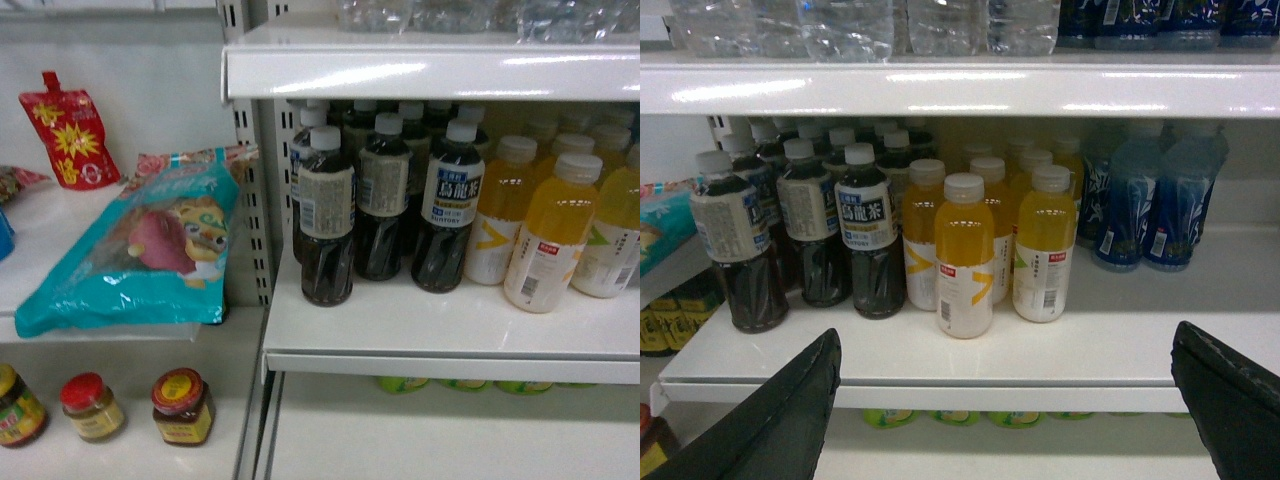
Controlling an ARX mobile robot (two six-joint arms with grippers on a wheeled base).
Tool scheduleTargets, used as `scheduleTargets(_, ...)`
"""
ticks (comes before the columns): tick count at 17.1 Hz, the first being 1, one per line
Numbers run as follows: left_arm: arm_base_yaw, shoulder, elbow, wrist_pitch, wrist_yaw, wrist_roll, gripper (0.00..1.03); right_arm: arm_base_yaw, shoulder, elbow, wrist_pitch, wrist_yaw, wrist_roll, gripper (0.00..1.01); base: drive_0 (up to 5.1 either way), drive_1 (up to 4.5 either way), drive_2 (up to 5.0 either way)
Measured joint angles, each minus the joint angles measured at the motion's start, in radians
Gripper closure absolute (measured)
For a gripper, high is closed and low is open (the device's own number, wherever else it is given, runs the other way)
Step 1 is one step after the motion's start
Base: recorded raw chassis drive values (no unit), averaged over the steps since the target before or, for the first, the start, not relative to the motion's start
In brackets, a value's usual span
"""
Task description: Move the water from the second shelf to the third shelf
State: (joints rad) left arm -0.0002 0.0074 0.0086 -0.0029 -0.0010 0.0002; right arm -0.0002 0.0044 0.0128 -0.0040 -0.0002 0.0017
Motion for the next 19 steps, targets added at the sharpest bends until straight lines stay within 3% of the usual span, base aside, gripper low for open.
scheduleTargets(19,0.0,0.0,0.0,-0.002,0.0,0.0,0.05,0.0,0.0,0.0,-0.001,0.0,-0.002,0.03,0.0,0.0,0.0)
